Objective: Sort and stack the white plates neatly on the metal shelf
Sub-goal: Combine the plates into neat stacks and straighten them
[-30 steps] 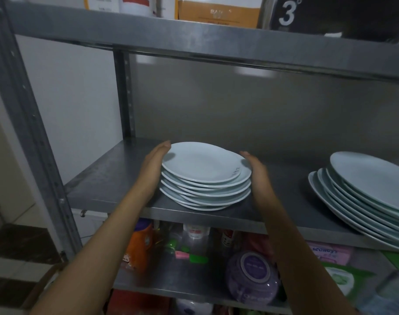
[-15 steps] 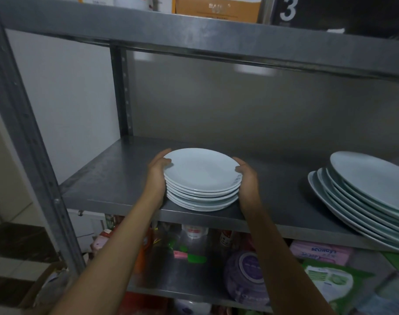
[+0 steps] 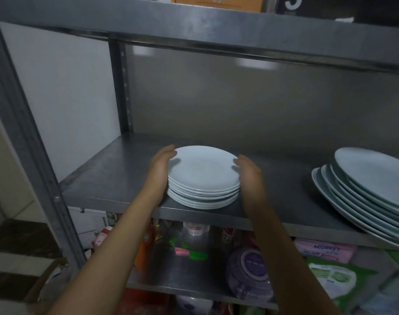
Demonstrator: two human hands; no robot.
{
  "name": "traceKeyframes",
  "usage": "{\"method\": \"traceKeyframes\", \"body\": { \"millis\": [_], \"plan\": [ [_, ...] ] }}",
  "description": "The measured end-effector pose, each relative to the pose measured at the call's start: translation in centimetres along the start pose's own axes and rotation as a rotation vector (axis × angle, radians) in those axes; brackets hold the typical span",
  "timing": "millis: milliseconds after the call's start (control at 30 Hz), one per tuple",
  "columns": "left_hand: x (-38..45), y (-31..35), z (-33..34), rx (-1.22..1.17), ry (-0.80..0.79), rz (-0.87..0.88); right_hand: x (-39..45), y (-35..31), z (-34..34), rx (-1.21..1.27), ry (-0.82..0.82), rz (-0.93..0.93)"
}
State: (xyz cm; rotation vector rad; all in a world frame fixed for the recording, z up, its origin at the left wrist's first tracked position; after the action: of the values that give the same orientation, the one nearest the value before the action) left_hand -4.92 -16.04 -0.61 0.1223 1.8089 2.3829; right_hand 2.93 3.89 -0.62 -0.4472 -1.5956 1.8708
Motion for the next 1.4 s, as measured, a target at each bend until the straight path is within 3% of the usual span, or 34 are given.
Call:
{"method": "traceKeyframes", "body": {
  "millis": [267, 433, 667, 1033, 1167, 1400],
  "plan": [
    [-1.0, -0.6, -0.2, 0.091, 0.008, 0.008, 0.0, 0.7, -0.1, -0.066, -0.050, 0.033],
    [0.1, -0.4, -1.0, 0.048, 0.058, -0.023, -1.0, 0.7, -0.5, -0.030, 0.007, 0.046],
    [-0.4, -1.2, 0.0, -0.036, 0.012, -0.047, -1.3, 1.4, 0.2, 0.048, 0.022, 0.041],
    [-1.1, -0.9, -0.1, 0.009, 0.066, 0.002, -2.2, 0.9, 0.3, 0.027, -0.029, 0.021],
    [-3.3, 1.2, 0.4, 0.222, 0.146, 0.263, -2.4, -0.7, -1.0, -0.016, 0.054, -0.043],
    [-7.0, 3.4, 6.6, 0.626, 0.019, 0.749, -3.6, -4.6, -3.9, -0.247, 0.074, -0.319]
  ]
}}
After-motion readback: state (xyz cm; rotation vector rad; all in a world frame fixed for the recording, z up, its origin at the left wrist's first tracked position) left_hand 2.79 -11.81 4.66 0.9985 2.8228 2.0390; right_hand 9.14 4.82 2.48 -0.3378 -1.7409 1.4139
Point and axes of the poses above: each hand's wrist, its own x-axis towards the middle knuckle, its own z-axis out of the palm, y = z × x, the point moved 4 cm from there along x, towards the middle knuckle, and after that the axes turned 7 degrees about -z, right-handed, at the moved point
